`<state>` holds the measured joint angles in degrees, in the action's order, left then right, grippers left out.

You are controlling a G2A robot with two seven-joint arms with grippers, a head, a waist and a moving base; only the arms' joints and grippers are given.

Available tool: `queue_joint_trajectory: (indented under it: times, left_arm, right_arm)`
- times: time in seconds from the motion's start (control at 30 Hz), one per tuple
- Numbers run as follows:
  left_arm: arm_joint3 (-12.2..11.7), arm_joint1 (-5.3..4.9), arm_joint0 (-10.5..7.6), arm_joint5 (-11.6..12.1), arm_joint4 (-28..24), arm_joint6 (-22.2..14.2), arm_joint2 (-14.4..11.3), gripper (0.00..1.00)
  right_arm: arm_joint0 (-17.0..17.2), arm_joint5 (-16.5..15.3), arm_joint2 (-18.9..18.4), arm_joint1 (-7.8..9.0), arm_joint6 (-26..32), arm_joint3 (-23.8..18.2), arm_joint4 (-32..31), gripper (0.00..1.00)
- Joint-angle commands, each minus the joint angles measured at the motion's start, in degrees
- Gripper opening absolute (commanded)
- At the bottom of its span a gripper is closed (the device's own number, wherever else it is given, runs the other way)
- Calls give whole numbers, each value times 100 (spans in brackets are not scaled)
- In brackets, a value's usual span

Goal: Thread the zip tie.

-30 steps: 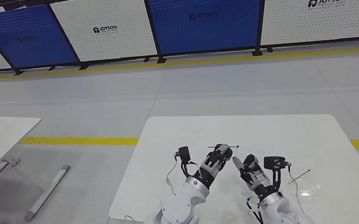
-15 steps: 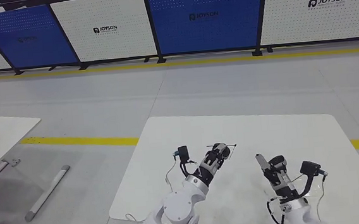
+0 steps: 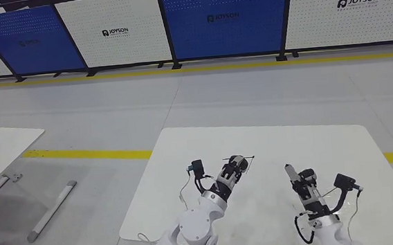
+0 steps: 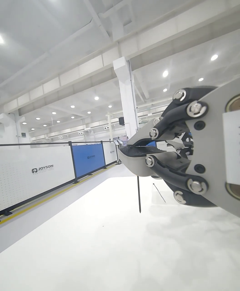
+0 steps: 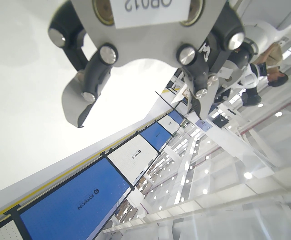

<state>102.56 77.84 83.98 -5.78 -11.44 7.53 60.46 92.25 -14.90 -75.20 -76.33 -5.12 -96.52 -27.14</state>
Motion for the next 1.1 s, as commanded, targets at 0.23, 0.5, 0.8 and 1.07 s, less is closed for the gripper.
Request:
queue_joint_trajectory:
  times: [0.23, 0.5, 0.8, 1.07]
  left_arm:
    - [-303, 56, -156, -43, 112, 588, 27, 0]
    - [-855, 177, -416, 10, 150, 1464, -69, 0]
    - [-953, 207, -452, 67, 83, 1474, -124, 0]
    - [-954, 207, -449, 73, 80, 1465, -122, 0]
  right_arm:
    - [182, -53, -519, 34, 67, -152, 868, 100]
    - [374, -3, -990, 30, -84, -293, 1933, 100]
    - [416, 8, -1119, 40, -5, -318, 2046, 100]
    - [412, 18, -1120, 39, -5, -318, 2048, 100]
